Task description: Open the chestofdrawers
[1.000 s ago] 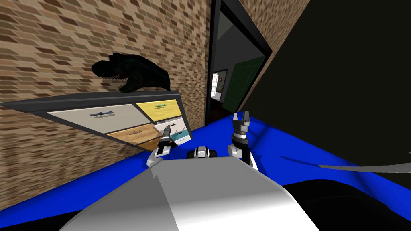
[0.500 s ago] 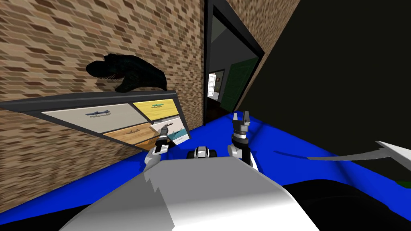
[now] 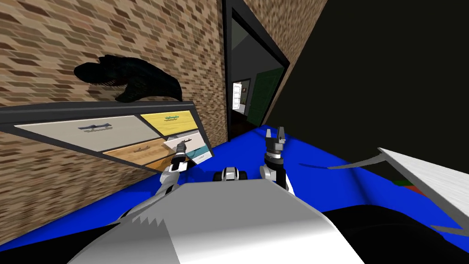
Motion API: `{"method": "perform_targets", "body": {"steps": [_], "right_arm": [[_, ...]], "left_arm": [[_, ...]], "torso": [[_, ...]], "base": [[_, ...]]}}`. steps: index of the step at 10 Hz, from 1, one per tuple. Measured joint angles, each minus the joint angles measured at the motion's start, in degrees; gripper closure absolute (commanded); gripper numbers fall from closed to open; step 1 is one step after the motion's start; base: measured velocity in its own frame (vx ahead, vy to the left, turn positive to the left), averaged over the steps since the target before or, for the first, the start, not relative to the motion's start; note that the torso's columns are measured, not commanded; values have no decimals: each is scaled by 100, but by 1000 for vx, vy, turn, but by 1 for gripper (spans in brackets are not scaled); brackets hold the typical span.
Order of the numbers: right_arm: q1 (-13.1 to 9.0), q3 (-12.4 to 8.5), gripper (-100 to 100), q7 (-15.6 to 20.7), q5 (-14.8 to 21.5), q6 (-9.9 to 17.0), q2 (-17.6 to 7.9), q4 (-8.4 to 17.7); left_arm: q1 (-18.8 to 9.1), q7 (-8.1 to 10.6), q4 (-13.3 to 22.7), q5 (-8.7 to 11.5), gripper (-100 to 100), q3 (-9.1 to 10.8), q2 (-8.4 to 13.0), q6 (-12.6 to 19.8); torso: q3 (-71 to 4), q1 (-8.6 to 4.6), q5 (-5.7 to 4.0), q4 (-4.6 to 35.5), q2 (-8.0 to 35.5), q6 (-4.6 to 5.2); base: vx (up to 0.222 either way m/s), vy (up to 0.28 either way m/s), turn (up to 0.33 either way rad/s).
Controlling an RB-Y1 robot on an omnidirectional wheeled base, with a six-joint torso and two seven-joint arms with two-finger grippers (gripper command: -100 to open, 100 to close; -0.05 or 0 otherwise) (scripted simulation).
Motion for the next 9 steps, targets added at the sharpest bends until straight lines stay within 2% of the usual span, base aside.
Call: {"method": "perform_targets", "body": {"steps": [1,2,3,4,6,8,9], "right_arm": [[1,-1,0,0,0,0,-1,0],[4,-2,0,0,0,-1,-1,-1],[4,-2,0,0,0,-1,-1,-1],[4,-2,0,0,0,-1,-1,-1],[3,-2,0,0,0,-1,-2,0],[3,-2,0,0,0,-1,-1,0],[3,-2,0,0,0,-1,-2,0]], "left_arm": [[17,22,12,-6,100,16,-11,35],[71,38,-167,-13,100,-162,-96,110],[51,55,-162,-2,100,-355,-110,77],[55,74,-169,11,100,-479,-94,46],[152,137,-435,19,100,-787,-149,122],[248,218,-702,26,100,-1192,-215,193],[250,213,-721,35,100,-1328,-240,185]], "torso": [[-14,29,-3,4,-20,-9],[-17,35,-8,3,-20,-40],[-12,48,-5,-1,-12,-66],[-1,55,3,1,4,-50],[15,55,8,3,28,-51],[13,56,0,8,27,-76],[11,60,6,4,21,-58]], "base": [[9,-20,339],[67,-29,417],[70,-23,207],[59,-11,316],[34,-13,236],[43,-29,309],[41,-12,369]]}}
